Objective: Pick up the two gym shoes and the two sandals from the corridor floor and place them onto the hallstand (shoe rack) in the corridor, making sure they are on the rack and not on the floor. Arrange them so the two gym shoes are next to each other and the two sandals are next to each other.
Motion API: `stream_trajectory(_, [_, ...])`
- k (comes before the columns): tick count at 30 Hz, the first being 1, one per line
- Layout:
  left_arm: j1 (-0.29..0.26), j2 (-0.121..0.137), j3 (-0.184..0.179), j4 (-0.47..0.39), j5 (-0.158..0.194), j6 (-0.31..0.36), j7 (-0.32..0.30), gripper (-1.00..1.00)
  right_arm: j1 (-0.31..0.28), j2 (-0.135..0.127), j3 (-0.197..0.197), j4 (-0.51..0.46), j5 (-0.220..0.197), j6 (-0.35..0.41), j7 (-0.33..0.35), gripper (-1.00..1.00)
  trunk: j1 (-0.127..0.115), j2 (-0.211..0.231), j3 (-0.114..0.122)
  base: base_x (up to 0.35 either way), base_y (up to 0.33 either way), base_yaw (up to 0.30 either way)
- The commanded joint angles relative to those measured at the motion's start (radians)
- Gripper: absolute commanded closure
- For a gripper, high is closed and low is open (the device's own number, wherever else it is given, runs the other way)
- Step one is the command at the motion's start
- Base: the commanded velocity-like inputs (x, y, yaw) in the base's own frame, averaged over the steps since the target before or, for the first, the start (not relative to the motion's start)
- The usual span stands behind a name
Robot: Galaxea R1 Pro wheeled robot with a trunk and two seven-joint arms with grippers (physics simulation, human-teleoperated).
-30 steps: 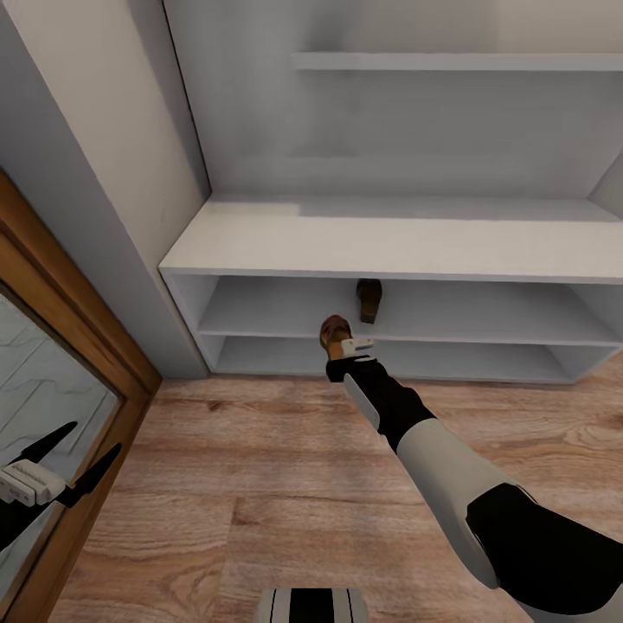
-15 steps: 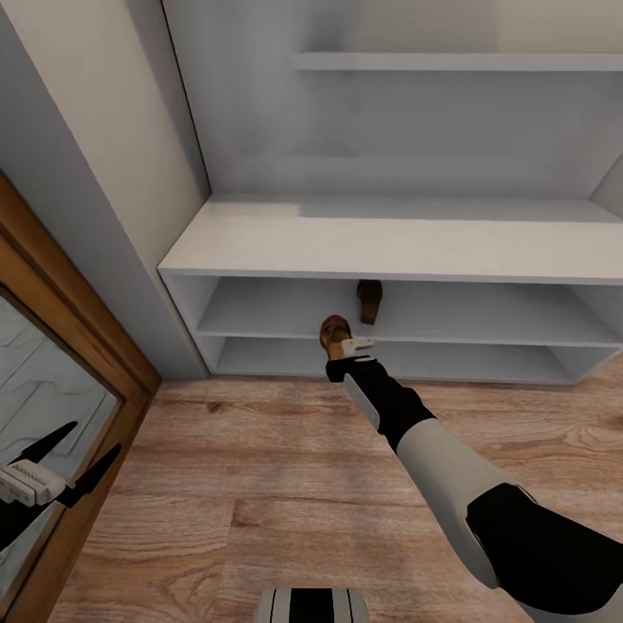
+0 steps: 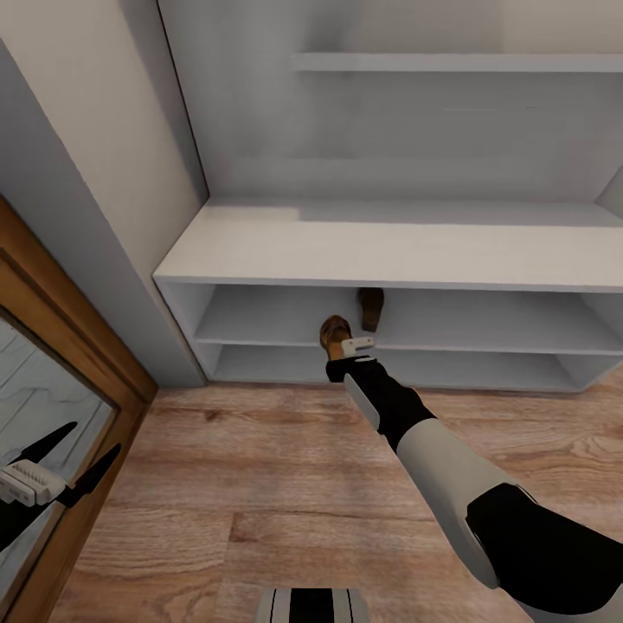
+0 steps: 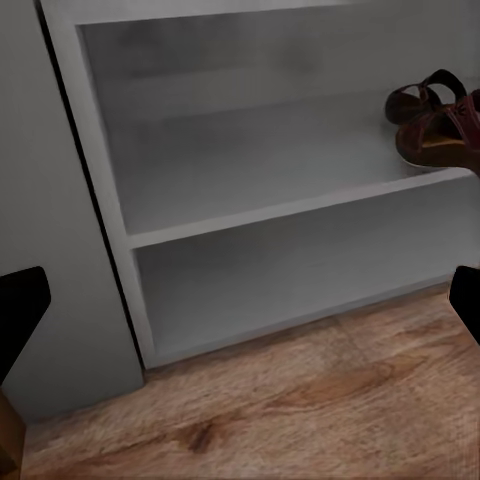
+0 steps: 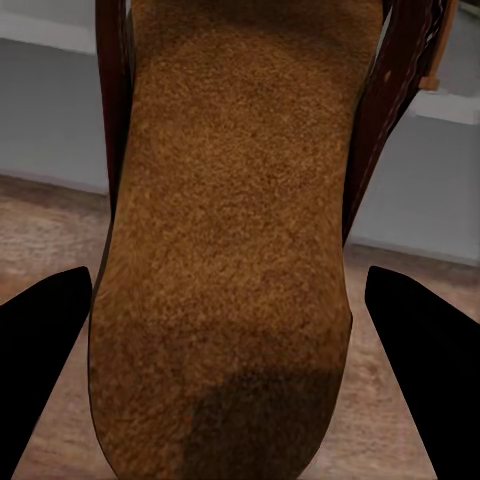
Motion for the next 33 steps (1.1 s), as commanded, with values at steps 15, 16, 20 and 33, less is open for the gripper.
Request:
stream_trajectory(15, [0.0,0.001,0.001,0.0,0.001,0.0,0.0,-1.0,0.0,0.0,-0.001,0.0,-0.001,0.0,-0.001,1.0,0.0,0.0,0.0,0.032,0.0,0.0])
stream_trajectory(16, [-0.001,0.001,0.001,0.0,0.001,0.0,0.0,-1.0,0.0,0.0,-0.001,0.0,-0.001,0.0,-0.001,1.0,0.0,0.0,0.0,0.005,0.0,0.0])
stream_trajectory(20, [-0.001,0.001,0.002,0.0,0.001,0.0,0.0,-1.0,0.0,0.0,-0.001,0.0,-0.001,-0.001,-0.001,1.0,0.0,0.0,0.0,0.004,0.0,0.0])
stream_trajectory(33, [-0.001,0.002,0.001,0.0,0.002,0.0,-0.001,-1.0,-0.001,0.0,-0.009,0.0,-0.018,-0.001,-0.006,1.0,0.0,0.0,0.0,0.001,0.0,0.0])
